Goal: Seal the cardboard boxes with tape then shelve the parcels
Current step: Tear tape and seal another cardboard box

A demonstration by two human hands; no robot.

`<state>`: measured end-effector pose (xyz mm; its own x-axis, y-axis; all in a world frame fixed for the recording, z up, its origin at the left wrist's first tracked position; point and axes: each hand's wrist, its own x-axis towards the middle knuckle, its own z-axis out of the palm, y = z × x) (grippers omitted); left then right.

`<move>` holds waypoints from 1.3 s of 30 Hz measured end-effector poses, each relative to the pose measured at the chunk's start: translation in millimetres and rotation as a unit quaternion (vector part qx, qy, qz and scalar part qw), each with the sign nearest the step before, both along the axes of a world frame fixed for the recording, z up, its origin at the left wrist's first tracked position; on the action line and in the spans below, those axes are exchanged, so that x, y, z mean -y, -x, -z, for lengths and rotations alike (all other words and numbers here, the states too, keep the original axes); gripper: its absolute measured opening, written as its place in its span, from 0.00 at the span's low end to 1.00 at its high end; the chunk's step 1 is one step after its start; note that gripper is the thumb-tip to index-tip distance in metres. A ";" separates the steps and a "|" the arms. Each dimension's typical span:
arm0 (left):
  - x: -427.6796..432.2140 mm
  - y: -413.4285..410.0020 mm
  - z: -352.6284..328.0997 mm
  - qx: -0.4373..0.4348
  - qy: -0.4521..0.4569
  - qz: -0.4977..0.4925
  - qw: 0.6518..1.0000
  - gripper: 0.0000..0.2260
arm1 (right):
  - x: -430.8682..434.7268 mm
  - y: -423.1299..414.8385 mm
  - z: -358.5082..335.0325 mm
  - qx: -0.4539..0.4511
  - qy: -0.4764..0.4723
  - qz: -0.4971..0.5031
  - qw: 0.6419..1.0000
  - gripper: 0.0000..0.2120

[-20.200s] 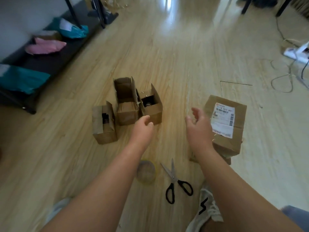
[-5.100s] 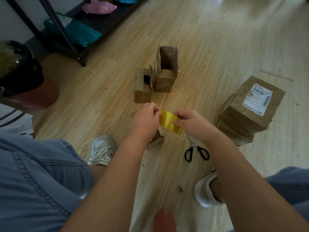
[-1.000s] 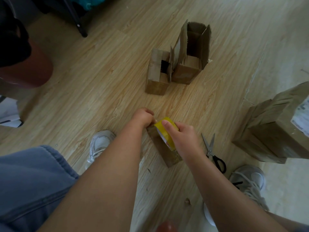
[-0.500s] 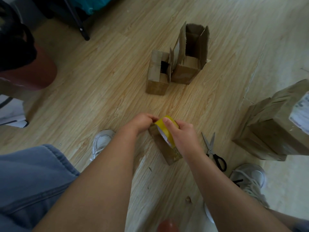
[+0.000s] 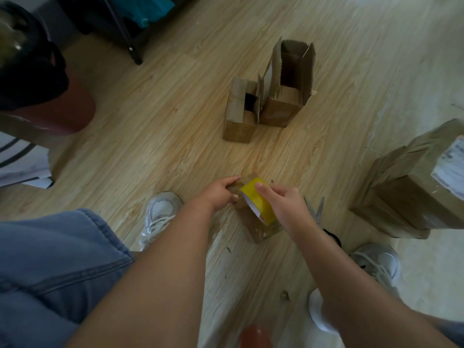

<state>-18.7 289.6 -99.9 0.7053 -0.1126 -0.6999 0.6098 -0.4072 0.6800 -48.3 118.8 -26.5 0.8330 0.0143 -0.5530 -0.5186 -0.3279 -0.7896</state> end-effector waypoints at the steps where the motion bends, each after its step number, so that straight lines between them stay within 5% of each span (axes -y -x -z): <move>1: 0.6 0.5 -0.1 0.002 -0.001 -0.003 1.000 0.28 | 0.4 1.3 -0.8 0.002 0.015 -0.005 1.000 0.22; 20: 7.0 11.2 -3.9 0.052 -0.049 -0.016 0.997 0.26 | 18.6 40.3 2.4 -0.076 0.351 -0.111 0.927 0.28; 39: 9.0 17.5 3.6 0.046 -0.029 -0.047 0.997 0.25 | 28.5 60.1 44.3 -0.135 0.417 -0.094 0.894 0.27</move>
